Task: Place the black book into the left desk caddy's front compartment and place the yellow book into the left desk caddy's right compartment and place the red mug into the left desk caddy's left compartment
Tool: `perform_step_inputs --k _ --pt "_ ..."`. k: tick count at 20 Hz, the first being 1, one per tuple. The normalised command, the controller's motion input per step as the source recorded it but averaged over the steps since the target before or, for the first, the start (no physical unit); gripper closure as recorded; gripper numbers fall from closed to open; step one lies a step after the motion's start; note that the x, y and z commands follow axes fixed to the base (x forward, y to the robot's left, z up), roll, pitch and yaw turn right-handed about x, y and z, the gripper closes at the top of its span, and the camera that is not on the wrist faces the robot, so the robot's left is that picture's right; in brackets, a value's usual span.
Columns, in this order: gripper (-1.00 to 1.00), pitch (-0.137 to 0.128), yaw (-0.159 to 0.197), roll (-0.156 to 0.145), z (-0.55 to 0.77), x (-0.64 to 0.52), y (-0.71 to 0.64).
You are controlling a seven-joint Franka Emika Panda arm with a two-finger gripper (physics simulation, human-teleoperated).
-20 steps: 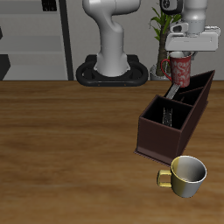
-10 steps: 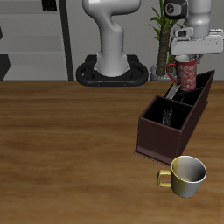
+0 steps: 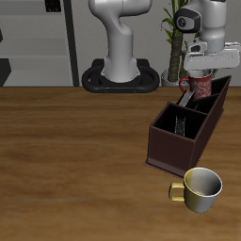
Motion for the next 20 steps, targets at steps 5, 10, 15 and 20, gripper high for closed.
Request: perform_step_inputs --k 5,10,15,20 --pt "1.0 0.031 0.005 0.034 -0.16 -0.04 0.19" --pt "1.0 0.028 0.045 0.04 -0.25 -0.01 0.24" --pt "-1.0 0.068 0.017 0.14 -0.2 0.1 0.02" --pt "-1.0 0.028 -0.02 -0.005 -0.06 0.11 -0.19"
